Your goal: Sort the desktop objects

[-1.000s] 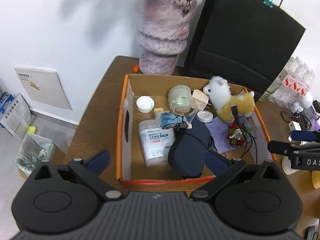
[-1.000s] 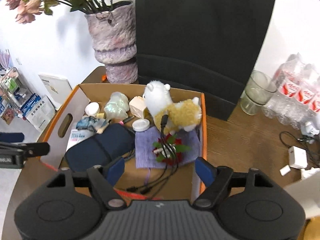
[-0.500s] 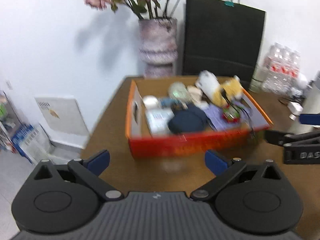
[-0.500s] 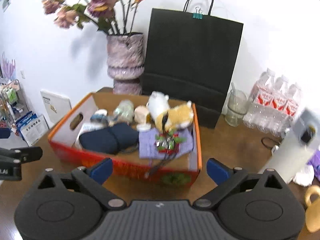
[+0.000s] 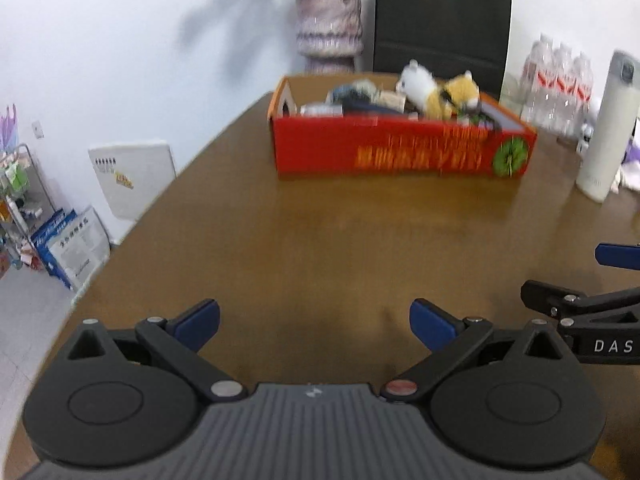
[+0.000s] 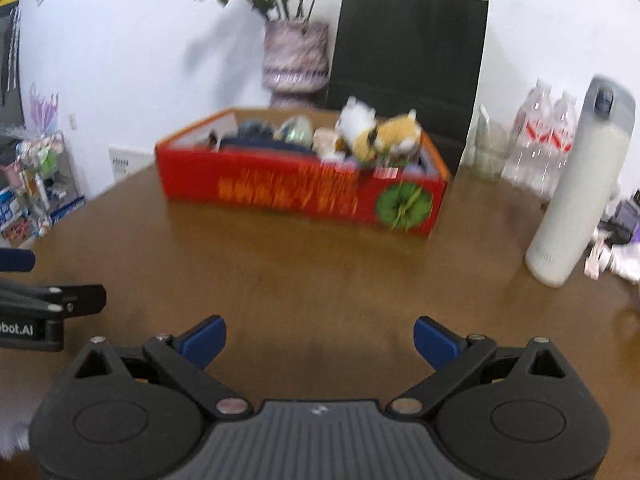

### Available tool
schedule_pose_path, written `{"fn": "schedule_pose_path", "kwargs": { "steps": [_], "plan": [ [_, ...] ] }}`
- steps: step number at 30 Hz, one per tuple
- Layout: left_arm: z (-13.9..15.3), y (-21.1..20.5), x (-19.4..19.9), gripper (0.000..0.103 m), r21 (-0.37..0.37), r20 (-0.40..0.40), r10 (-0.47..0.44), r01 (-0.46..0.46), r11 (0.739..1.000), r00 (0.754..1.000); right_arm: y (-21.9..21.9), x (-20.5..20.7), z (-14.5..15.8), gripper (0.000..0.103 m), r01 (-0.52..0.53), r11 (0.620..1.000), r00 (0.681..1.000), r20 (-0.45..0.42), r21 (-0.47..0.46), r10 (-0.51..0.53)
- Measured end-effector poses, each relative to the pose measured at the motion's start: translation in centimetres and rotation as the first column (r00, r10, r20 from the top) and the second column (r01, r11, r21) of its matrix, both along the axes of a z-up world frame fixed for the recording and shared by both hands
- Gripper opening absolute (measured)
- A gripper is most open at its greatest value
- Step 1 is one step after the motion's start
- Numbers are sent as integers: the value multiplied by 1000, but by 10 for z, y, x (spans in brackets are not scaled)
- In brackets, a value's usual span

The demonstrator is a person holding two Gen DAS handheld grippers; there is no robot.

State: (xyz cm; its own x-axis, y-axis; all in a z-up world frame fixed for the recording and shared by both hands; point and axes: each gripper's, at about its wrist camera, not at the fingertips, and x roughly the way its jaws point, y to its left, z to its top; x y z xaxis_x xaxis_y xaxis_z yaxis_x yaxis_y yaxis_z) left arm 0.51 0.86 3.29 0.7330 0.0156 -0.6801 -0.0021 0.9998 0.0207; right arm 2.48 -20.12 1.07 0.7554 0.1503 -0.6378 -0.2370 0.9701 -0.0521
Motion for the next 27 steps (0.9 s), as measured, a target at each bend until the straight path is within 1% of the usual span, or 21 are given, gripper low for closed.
{"fn": "schedule_pose_path", "kwargs": {
  "steps": [2, 4, 6, 8, 12, 15, 18, 20, 27],
  "plan": [
    [-12, 3, -8, 103, -7, -21, 12, -12, 1000, 1000, -1, -9, -10, 101, -2, 1000, 1000, -6, 15, 2],
    [-21, 4, -15, 103, 12, -27, 18, -17, 1000, 999, -5, -16, -18, 101, 10, 999, 1000, -15, 37, -9],
    [-25, 7, -24, 103, -9, -5, 19, -19, 1000, 1000, -8, -23, -23, 101, 21, 998, 999, -26, 61, -20],
    [-26, 7, -29, 103, -12, 6, 21, -21, 1000, 1000, -9, -29, -24, 101, 19, 998, 1000, -12, 63, -18],
    [-30, 6, -33, 103, -10, 53, 10, -9, 1000, 999, -7, -38, -25, 103, 40, 997, 999, -12, 61, -40],
    [-30, 6, -32, 103, -15, 52, 4, -3, 1000, 999, -3, -40, -25, 103, 49, 997, 999, -15, 64, -48],
    [-30, 5, -29, 103, -15, 50, -2, 3, 1000, 999, 1, -41, -25, 103, 21, 998, 1000, -16, 63, -20],
    [-30, 3, -26, 103, -15, 50, -4, 4, 1000, 999, 2, -40, -25, 103, 20, 998, 1000, -16, 65, -19],
    [-30, -1, -23, 103, -18, 50, -2, 3, 1000, 999, 2, -37, -25, 103, 68, 996, 998, -18, 61, -67]
  ]
}}
